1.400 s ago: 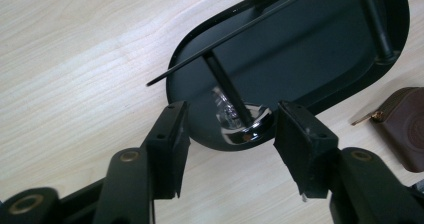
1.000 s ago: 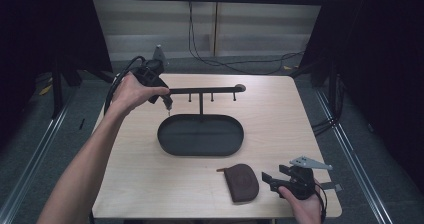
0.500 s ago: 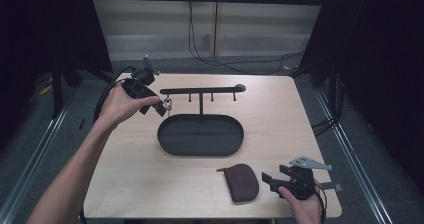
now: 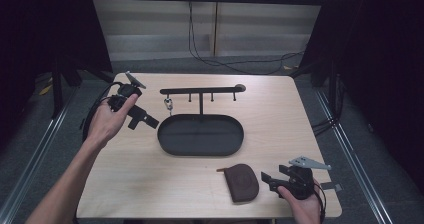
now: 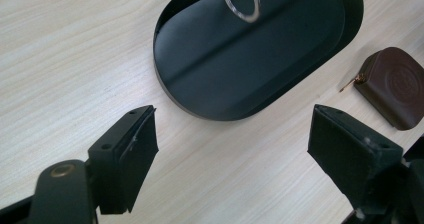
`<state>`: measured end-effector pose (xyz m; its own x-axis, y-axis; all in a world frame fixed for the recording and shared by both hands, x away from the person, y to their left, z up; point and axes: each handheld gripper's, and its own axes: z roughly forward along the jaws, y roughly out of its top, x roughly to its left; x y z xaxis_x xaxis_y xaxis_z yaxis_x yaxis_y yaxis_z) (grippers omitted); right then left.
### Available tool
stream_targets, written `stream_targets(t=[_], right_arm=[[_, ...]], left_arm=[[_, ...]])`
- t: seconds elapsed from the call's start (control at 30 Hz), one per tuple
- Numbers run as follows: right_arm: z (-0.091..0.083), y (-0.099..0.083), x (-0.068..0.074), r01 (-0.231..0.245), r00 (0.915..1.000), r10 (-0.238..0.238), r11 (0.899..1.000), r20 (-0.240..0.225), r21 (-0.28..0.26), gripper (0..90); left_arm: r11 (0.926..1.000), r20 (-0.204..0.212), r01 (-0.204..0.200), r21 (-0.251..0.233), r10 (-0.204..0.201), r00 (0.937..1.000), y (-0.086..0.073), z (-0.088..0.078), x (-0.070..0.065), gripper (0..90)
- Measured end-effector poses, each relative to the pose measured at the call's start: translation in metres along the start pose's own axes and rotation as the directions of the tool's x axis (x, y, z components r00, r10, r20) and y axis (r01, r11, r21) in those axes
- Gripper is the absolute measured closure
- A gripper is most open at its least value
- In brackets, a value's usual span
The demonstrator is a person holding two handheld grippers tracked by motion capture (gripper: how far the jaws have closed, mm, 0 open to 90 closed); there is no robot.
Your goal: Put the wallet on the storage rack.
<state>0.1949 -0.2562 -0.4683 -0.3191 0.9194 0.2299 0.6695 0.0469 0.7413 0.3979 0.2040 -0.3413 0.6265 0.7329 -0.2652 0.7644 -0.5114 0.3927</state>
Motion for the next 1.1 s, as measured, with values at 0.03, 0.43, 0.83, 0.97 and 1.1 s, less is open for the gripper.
stream_targets(t=[0.03,0.43,0.83,0.97,1.1], right_arm=[[0.000,0.000,0.000,0.001,1.0000,-0.001,1.000,-0.002,0.000,22.9],[-0.001,0.000,0.000,-0.006,1.0000,0.006,1.000,-0.001,-0.002,22.9],[-0.002,0.002,-0.005,-0.037,0.9987,0.038,0.999,-0.033,0.011,20.7],[-0.003,0.004,-0.004,-0.041,0.9979,0.041,0.999,-0.050,0.016,19.9],[-0.006,0.009,-0.007,-0.031,0.9986,0.032,0.999,-0.043,0.028,18.5]], left_arm=[[0.9999,-0.003,0.008,-0.008,-0.008,1.0000,-0.004,0.000,0.001,19.1],[0.9828,-0.037,-0.063,-0.173,0.057,0.9977,-0.048,-0.006,-0.001,19.1],[0.9482,-0.047,-0.007,-0.318,-0.009,0.9988,-0.109,0.007,0.010,19.9],[0.9303,-0.099,0.022,-0.366,-0.062,0.9932,-0.130,0.009,0.008,18.9],[0.9261,-0.062,0.043,-0.375,-0.071,0.9956,-0.146,0.020,0.009,18.6]])
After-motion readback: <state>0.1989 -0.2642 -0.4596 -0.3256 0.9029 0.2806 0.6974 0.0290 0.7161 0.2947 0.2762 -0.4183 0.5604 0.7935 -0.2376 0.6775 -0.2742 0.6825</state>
